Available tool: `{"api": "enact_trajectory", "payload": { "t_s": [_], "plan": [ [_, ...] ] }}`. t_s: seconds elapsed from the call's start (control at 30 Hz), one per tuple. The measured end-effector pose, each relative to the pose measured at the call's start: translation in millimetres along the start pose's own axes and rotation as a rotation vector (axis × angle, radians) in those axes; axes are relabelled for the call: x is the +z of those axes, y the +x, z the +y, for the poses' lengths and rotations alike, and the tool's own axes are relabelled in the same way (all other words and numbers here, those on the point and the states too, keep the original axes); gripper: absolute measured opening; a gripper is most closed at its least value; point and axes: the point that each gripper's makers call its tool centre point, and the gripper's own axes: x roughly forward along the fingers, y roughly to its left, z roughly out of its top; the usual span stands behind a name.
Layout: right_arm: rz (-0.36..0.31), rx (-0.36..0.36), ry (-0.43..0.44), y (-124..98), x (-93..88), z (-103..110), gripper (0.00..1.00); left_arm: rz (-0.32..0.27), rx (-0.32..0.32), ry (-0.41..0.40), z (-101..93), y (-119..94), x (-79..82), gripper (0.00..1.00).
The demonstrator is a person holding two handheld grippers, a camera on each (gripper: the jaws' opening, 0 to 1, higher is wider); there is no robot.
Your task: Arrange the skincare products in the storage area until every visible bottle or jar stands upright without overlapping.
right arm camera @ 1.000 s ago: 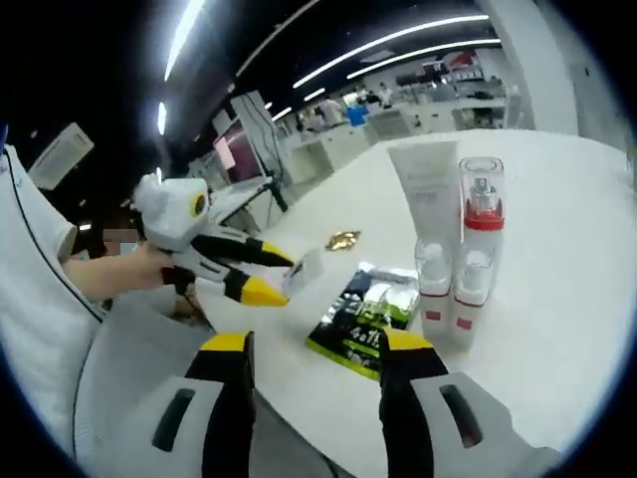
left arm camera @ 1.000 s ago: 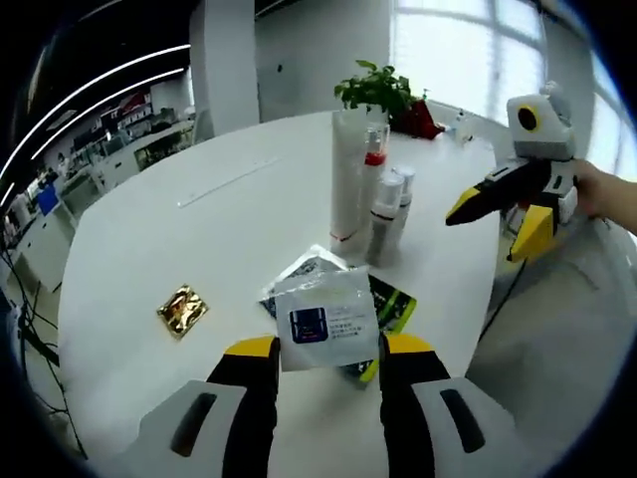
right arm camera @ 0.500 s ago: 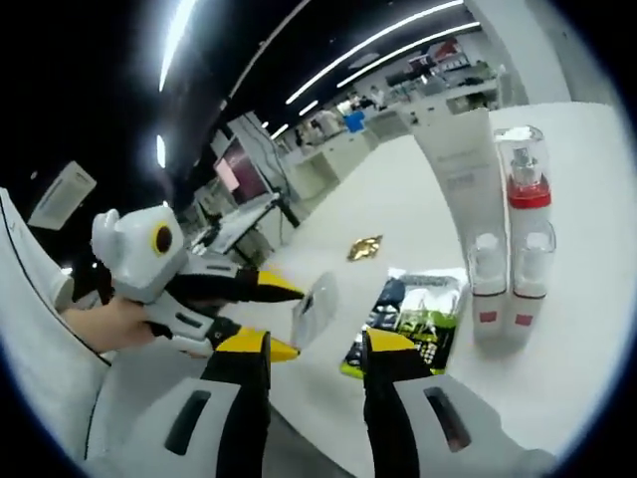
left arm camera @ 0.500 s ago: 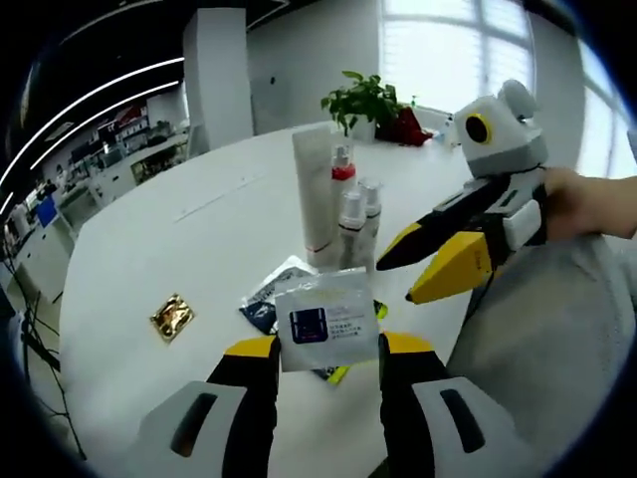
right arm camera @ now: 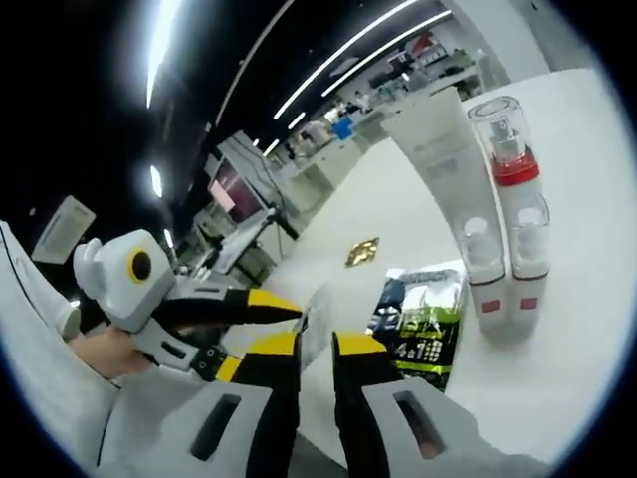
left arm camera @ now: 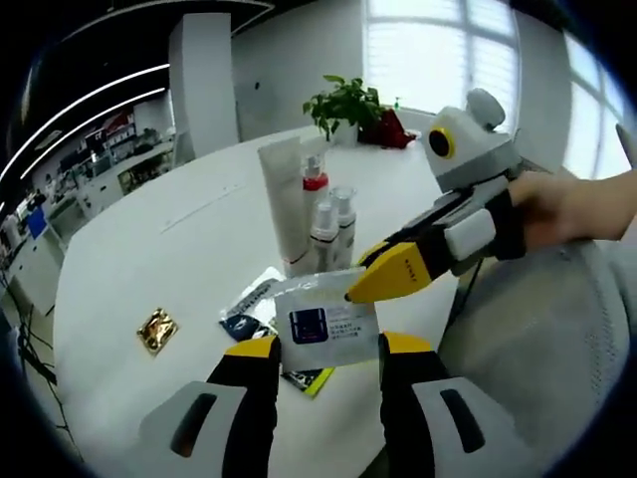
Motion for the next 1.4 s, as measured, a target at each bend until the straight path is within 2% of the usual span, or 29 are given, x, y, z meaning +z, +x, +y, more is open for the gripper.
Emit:
{"api": "enact_trajectory", "payload": {
  "t_s": [0.03, 0.2, 0.27, 0.33, 0.4, 0.6, 0.7, 0.83, 0.9, 0.97, 1.03, 1.1, 1.2, 1.33, 1.4],
  "plan": [
    [-0.001, 0.0, 0.003, -0.6, -0.3, -0.9, 0.03, 0.001, -0.001, 0.0, 0.2, 0.2, -0.2, 0.38],
    [0.008, 0.021, 0.049, -0.6, -3.6, 1.1, 0.01, 0.012, -0.01, -0.001, -1.1, 1.9, -4.1, 0.38],
    [0.001, 0.026, 0.037, -0.6, -1.9, 2.3, 0.01, 0.012, -0.017, -0.013, -1.3, 2.3, -6.4, 0.38],
    [0.003, 0.02, 0.015, -0.9, -2.5, 0.8, 0.01, 0.011, -0.045, -0.03, -5.2, 1.5, -6.0, 0.38],
    [0.011, 0.016, 0.023, -0.7, -3.7, -2.6, 0.01, 0.008, -0.067, -0.048, -5.8, 0.7, -7.7, 0.42],
    [0.025, 0.024, 0.031, 1.6, -7.3, -3.0, 0.01, 0.009, -0.061, -0.119, 12.9, -7.2, -20.5, 0.39],
    [0.039, 0.036, 0.037, 3.0, -10.8, -1.1, 0.01, 0.031, -0.049, -0.133, 23.7, -12.6, -33.1, 0.36],
    [0.077, 0.044, 0.034, 8.5, -16.9, 1.6, 0.01, 0.043, -0.053, -0.165, 26.9, -19.5, -44.5, 0.32],
    [0.073, 0.056, 0.042, 13.1, -13.9, 4.4, 0.01, 0.033, -0.096, -0.202, 23.5, -20.5, -47.2, 0.31],
    [0.078, 0.071, 0.042, 18.4, -12.5, 8.3, 0.01, -0.004, -0.156, -0.272, 16.9, -21.7, -43.8, 0.29],
    [0.11, 0.088, 0.021, 25.1, -16.1, 14.0, 0.01, -0.028, -0.193, -0.327, 14.3, -24.0, -41.3, 0.27],
    [0.137, 0.102, 0.003, 32.0, -18.8, 18.0, 0.01, -0.032, -0.175, -0.317, 21.8, -26.9, -45.2, 0.25],
    [0.155, 0.13, -0.009, 41.4, -19.6, 25.5, 0.01, -0.013, -0.155, -0.361, 29.9, -27.4, -53.7, 0.2],
    [0.179, 0.142, -0.017, 55.7, -19.5, 31.8, 0.01, -0.008, -0.153, -0.385, 38.6, -30.8, -58.3, 0.09],
    [0.199, 0.14, -0.026, 62.8, -20.4, 31.2, 0.01, 0.031, -0.124, -0.398, 47.2, -33.0, -66.7, 0.04]
  ]
}}
